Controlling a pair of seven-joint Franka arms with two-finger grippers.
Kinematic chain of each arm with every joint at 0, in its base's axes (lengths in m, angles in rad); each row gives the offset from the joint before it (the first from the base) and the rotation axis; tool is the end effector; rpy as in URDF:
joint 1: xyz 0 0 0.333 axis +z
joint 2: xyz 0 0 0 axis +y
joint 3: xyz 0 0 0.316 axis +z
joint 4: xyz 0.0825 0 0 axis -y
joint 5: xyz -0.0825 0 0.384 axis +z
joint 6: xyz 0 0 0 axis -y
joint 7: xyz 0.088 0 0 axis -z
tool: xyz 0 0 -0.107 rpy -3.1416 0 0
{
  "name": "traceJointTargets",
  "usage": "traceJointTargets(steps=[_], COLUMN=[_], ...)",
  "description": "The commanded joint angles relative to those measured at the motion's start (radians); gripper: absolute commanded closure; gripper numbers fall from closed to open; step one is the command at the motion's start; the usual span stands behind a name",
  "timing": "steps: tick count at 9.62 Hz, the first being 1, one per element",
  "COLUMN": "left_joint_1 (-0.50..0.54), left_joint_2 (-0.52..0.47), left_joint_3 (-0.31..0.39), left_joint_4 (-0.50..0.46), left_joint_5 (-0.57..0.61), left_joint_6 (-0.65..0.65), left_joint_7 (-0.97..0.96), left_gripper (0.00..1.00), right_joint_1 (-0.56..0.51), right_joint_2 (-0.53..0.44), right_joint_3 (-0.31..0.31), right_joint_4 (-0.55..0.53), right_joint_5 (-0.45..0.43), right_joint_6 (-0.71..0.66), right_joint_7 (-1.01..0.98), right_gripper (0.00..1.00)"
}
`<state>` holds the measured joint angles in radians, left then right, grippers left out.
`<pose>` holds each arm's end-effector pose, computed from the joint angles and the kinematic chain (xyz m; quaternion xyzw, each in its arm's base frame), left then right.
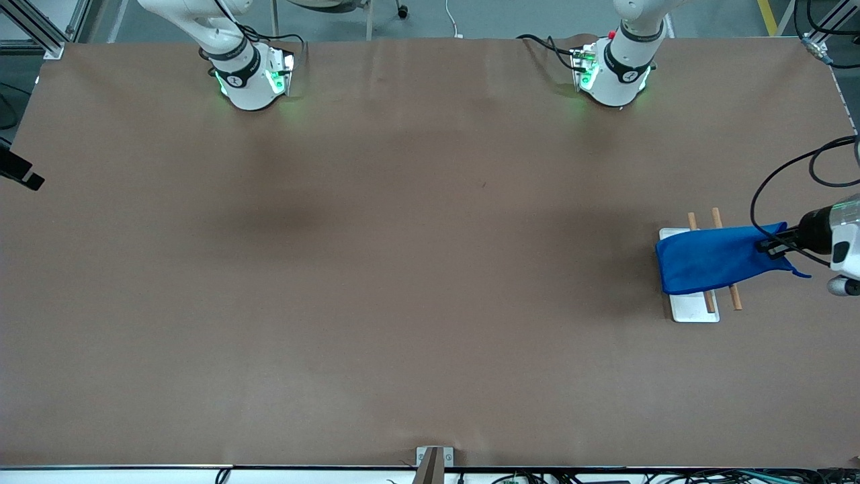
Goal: Right arm passes towel to left arm to hang
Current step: 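Drape the towel over the wooden dowels with the left gripper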
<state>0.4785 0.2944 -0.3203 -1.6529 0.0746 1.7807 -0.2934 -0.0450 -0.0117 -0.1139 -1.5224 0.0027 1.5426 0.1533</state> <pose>0.6140 0.1221 0.4350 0.9734 0.2159 -0.0760 0.0052 0.5416 -0.0869 0.6512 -0.9877 0.1554 -0.0159 0.0020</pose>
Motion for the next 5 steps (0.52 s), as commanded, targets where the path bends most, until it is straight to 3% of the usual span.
traceJointTargets(steps=[1, 5], left_joint_1=[0.035, 0.077], left_joint_2=[-0.004, 0.029], left_joint_3=[-0.005, -0.005], left_joint_4=[-0.028, -0.024], left_joint_5=[0.017, 0.019], left_joint_6=[-0.004, 0.008], left_joint_7=[0.060, 0.118], left_gripper=[1.00, 0.99], right_joint_1=[-0.001, -0.001], right_joint_2=[0.004, 0.013], right_joint_3=[0.003, 0.003], right_joint_4=[0.014, 0.042], right_joint_5=[-0.010, -0.020], right_joint_6=[-0.022, -0.045], right_joint_7=[-0.020, -0.027], right_gripper=[0.00, 0.00])
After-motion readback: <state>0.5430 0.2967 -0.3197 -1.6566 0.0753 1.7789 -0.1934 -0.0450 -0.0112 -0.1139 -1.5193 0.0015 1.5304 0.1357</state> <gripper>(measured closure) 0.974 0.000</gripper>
